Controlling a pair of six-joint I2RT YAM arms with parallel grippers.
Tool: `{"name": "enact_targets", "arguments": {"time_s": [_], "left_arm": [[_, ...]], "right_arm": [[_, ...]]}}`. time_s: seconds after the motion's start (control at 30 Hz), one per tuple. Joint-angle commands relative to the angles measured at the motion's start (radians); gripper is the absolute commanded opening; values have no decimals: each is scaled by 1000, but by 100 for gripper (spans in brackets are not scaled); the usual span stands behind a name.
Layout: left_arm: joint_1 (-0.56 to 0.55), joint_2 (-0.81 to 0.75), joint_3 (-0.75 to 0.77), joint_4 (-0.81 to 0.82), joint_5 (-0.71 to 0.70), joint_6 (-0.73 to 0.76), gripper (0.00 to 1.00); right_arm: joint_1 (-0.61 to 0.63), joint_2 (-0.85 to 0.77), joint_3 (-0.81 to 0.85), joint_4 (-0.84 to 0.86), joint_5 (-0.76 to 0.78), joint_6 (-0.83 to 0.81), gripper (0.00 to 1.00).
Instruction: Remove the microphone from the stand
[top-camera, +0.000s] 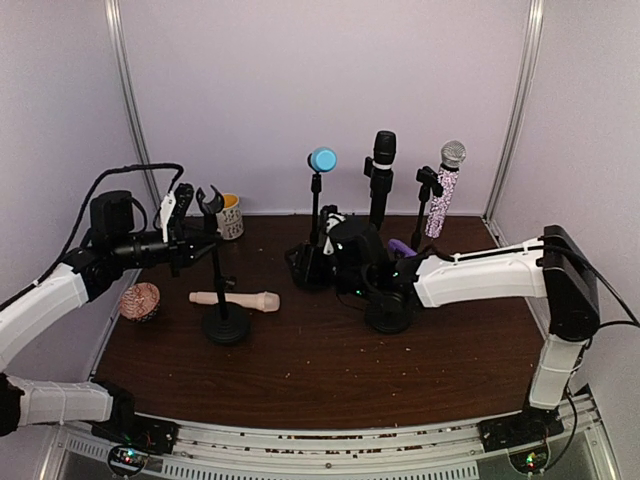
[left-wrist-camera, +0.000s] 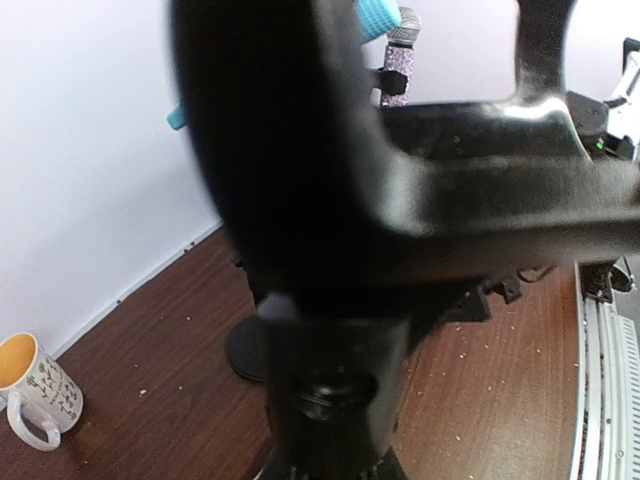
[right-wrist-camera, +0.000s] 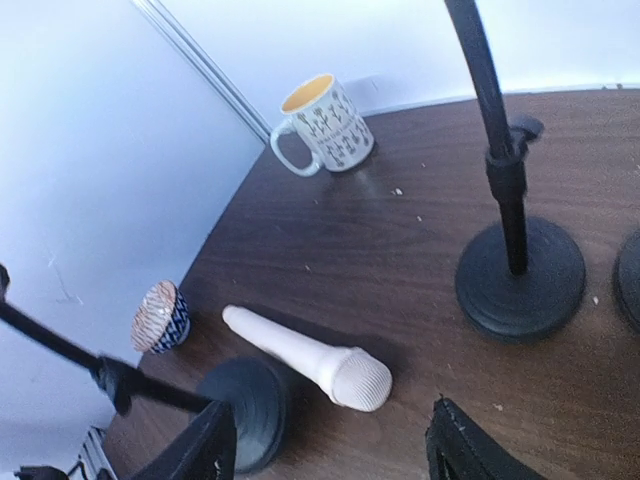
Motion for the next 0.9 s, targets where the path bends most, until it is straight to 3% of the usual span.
{"name": "enact_targets", "arguments": {"time_s": [0.0, 0.27, 0.47, 0.7, 0.87], "left_arm": [[-4, 51, 64, 214, -30, 14, 0], [6, 137, 82, 277, -93, -5, 0], [6, 139, 85, 295, -119, 0, 0], [6, 62, 42, 232, -74, -78, 0], [3, -22, -50, 215, -40, -115, 0]], "right_arm": [[57, -77, -181, 64, 95, 2, 66], [156, -188, -269, -15, 231, -28, 64], [171, -192, -249, 7, 217, -63, 64], [171, -59, -45, 11, -3, -164, 67], [175, 47, 84, 39, -218, -131, 67]]}}
